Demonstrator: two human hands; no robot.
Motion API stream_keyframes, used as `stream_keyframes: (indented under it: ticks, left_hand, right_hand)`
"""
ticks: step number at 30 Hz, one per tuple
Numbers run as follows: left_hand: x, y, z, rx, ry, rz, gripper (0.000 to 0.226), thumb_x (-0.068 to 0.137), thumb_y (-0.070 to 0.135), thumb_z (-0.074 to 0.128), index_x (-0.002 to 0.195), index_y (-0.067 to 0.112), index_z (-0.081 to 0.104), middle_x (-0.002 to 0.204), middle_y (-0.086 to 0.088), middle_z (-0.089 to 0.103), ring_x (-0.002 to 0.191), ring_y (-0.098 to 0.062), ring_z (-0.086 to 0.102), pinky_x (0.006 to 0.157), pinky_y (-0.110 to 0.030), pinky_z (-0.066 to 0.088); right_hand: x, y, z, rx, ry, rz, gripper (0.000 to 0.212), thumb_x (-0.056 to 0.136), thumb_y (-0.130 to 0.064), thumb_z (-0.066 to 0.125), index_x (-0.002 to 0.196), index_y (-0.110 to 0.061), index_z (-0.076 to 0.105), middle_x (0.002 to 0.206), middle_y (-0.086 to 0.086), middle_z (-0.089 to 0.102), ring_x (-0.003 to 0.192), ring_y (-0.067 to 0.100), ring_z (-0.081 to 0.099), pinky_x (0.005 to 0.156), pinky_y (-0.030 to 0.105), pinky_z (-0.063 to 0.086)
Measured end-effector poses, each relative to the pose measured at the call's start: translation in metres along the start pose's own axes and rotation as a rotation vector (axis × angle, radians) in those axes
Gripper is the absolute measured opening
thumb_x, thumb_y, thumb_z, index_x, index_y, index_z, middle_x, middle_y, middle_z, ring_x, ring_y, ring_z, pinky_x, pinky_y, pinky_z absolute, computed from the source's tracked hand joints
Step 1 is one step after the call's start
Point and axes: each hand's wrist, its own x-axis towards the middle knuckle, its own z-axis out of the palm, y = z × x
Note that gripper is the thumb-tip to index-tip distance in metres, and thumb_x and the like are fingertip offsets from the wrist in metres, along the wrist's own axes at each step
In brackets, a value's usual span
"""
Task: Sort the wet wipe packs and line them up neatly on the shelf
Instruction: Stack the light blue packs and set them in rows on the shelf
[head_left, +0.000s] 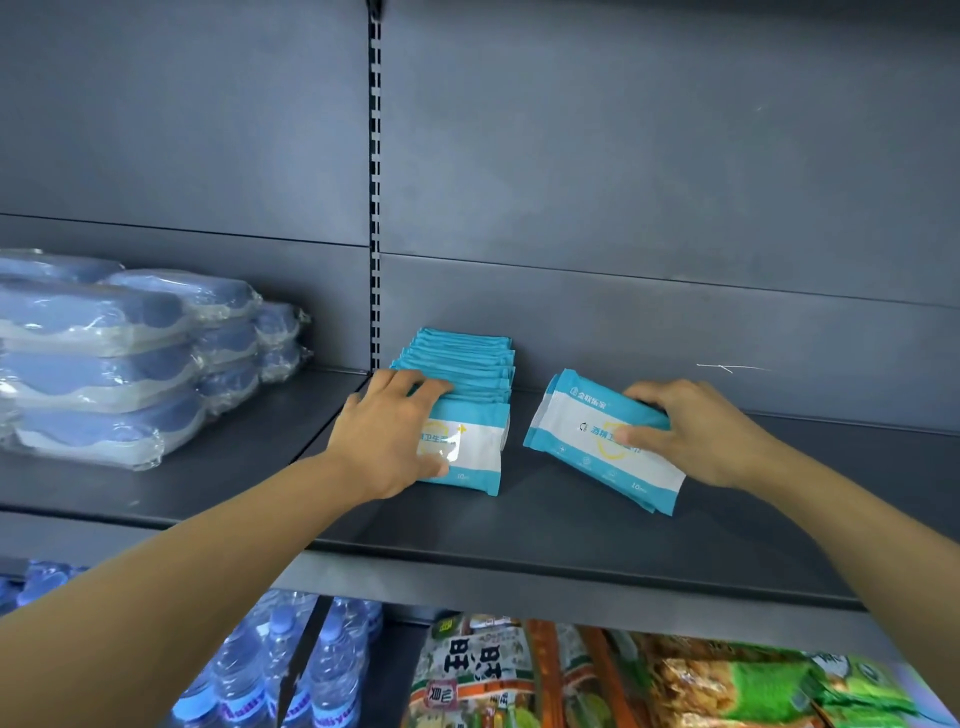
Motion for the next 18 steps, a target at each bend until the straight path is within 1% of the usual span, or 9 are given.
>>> stream_keyframes:
  ticks: [3, 5, 7, 9, 12, 15, 18]
  left_hand:
    - [0.006, 0.007, -0.003, 0.063, -0.021, 0.03, 0.099, 0.069, 0.057, 0.072, 0.147, 0.031, 0.016, 0.146, 0.01, 0.026, 0.136, -0.016, 0.018, 0.113, -0.042, 0.021]
    - [0.014, 0.016, -0.004, 0.057, -0.005, 0.066, 0.099, 0.068, 0.062, 0.07, 0.147, 0.031, 0.018, 0.146, 0.01, 0.027, 0.137, -0.016, 0.018, 0.115, -0.044, 0.017]
    - [0.026, 0.027, -0.006, 0.021, 0.021, 0.091, 0.092, 0.072, 0.065, 0.064, 0.146, 0.03, 0.022, 0.147, 0.009, 0.029, 0.138, -0.017, 0.018, 0.114, -0.046, 0.018]
    - [0.04, 0.037, -0.007, -0.019, 0.038, 0.085, 0.081, 0.078, 0.065, 0.057, 0.144, 0.028, 0.028, 0.146, 0.008, 0.031, 0.138, -0.017, 0.02, 0.113, -0.044, 0.02]
    - [0.062, 0.046, -0.008, -0.077, 0.036, 0.043, 0.063, 0.088, 0.057, 0.049, 0.141, 0.026, 0.035, 0.146, 0.007, 0.035, 0.138, -0.016, 0.022, 0.112, -0.043, 0.021]
    - [0.078, 0.046, -0.008, -0.081, 0.028, 0.013, 0.052, 0.093, 0.049, 0.046, 0.139, 0.025, 0.038, 0.146, 0.005, 0.037, 0.138, -0.018, 0.023, 0.112, -0.043, 0.021]
    - [0.087, 0.041, -0.008, -0.091, 0.004, -0.022, 0.044, 0.096, 0.043, 0.043, 0.136, 0.024, 0.041, 0.143, 0.003, 0.042, 0.136, -0.02, 0.029, 0.109, -0.041, 0.022]
  right_hand:
    - [0.009, 0.007, -0.005, -0.03, 0.012, 0.002, 0.011, 0.089, -0.031, 0.064, 0.098, -0.026, 0.061, 0.096, -0.011, 0.065, 0.077, 0.004, 0.063, 0.048, 0.017, 0.042]
    - [0.02, 0.012, -0.011, -0.07, 0.037, 0.001, 0.008, 0.089, -0.03, 0.065, 0.094, -0.027, 0.06, 0.092, -0.01, 0.065, 0.075, 0.003, 0.06, 0.052, 0.019, 0.041]
    - [0.036, 0.02, -0.015, -0.117, 0.059, -0.006, 0.007, 0.088, -0.029, 0.065, 0.092, -0.026, 0.061, 0.091, -0.008, 0.065, 0.074, 0.005, 0.057, 0.054, 0.02, 0.039]
    - [0.058, 0.028, -0.015, -0.129, 0.068, -0.006, 0.008, 0.087, -0.028, 0.066, 0.093, -0.024, 0.063, 0.093, -0.007, 0.064, 0.075, 0.009, 0.057, 0.054, 0.02, 0.038]
    - [0.094, 0.04, -0.007, -0.117, 0.061, -0.009, 0.013, 0.085, -0.027, 0.069, 0.097, -0.022, 0.065, 0.095, -0.005, 0.064, 0.081, 0.014, 0.057, 0.064, 0.028, 0.043]
    - [0.127, 0.048, 0.004, -0.11, 0.048, -0.029, 0.011, 0.083, -0.027, 0.071, 0.088, -0.028, 0.061, 0.089, -0.007, 0.061, 0.083, 0.016, 0.056, 0.073, 0.032, 0.048]
    - [0.151, 0.055, 0.015, -0.105, 0.009, -0.06, 0.009, 0.082, -0.026, 0.071, 0.088, -0.026, 0.063, 0.091, -0.004, 0.063, 0.087, 0.019, 0.058, 0.08, 0.038, 0.051]
